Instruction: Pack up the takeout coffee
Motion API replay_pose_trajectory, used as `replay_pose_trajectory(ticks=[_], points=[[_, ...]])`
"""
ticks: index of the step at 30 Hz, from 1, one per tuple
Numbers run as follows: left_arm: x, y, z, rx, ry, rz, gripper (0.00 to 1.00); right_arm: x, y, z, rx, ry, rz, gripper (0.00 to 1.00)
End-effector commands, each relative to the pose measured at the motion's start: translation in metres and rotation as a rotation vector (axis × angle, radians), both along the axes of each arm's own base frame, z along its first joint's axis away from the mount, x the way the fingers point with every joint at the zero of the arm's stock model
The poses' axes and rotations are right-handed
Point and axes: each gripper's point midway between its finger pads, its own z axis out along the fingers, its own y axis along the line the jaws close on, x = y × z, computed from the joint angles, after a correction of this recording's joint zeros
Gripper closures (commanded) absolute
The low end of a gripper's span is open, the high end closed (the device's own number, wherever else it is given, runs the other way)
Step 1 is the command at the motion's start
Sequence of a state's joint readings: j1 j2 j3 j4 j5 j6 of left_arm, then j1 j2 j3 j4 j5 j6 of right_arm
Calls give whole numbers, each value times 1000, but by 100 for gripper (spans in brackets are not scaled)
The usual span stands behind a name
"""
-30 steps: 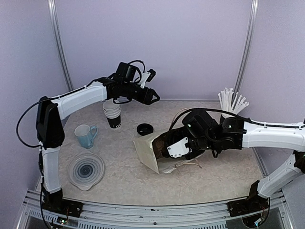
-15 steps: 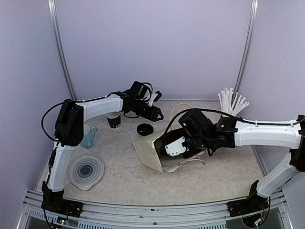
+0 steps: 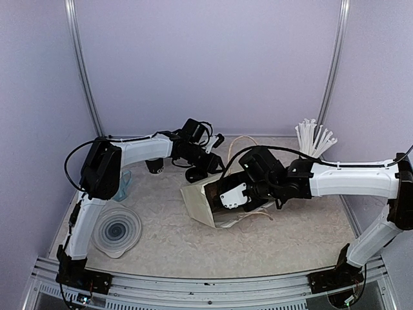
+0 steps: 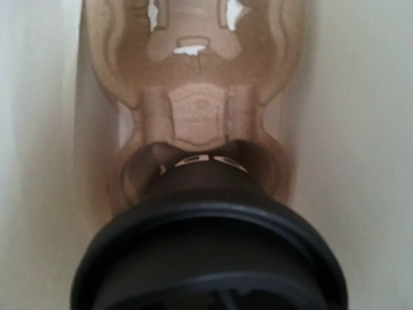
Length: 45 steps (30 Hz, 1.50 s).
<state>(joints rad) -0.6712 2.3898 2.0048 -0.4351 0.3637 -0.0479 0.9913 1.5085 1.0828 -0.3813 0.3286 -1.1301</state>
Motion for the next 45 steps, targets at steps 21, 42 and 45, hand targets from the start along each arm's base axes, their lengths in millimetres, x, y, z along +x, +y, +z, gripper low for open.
replay_pose_trajectory(ticks=[21, 42, 45], points=[[-25, -25, -3, -61, 44, -141, 44, 21, 16, -1, -19, 106, 1, 62], [-123, -65, 12, -116, 133, -391, 45, -35, -5, 5, -146, 487, -25, 62], [-142, -72, 12, -128, 156, -430, 45, -45, -9, 1, -163, 549, -36, 62]])
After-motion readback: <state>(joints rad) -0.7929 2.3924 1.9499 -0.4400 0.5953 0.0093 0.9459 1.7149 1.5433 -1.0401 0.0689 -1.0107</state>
